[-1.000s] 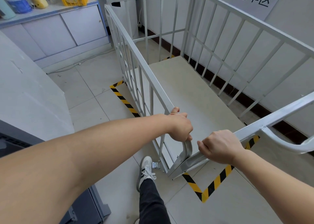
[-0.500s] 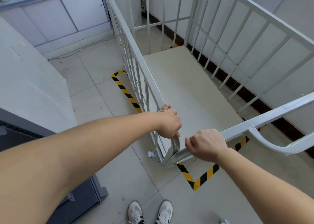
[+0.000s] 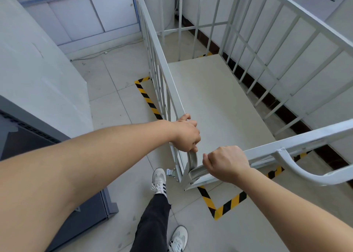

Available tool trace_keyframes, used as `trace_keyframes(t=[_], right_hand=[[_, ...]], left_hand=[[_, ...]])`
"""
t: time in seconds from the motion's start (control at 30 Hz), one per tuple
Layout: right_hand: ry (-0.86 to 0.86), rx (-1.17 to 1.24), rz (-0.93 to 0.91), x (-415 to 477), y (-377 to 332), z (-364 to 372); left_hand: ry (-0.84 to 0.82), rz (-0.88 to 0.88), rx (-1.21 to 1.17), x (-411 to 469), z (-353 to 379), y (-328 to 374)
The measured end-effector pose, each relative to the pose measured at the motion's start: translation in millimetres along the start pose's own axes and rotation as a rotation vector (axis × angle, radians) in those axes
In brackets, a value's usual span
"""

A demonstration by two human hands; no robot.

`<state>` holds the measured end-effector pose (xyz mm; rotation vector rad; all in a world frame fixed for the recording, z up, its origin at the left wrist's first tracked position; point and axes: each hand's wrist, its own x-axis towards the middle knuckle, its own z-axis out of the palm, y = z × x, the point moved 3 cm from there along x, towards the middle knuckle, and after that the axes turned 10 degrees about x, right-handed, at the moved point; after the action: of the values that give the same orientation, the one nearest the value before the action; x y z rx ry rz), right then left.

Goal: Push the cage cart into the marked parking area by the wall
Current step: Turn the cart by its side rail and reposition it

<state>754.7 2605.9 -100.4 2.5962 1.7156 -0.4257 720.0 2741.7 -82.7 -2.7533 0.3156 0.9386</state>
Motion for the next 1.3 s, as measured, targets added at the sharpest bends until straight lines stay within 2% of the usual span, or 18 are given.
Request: trace_keyframes(t=[0.97,1.3], right_hand=[[-0.108,0.026,-0.017,1.4,-4.2,-8.7],[-0.067,0.042,-0.052,1.4,1.3,-2.0]], left_hand=[[-0.026,0.023,0.049,-6.5,-4.4,-1.7],[-0.005,0.029,0.063,-5.8,-2.6,0.3]])
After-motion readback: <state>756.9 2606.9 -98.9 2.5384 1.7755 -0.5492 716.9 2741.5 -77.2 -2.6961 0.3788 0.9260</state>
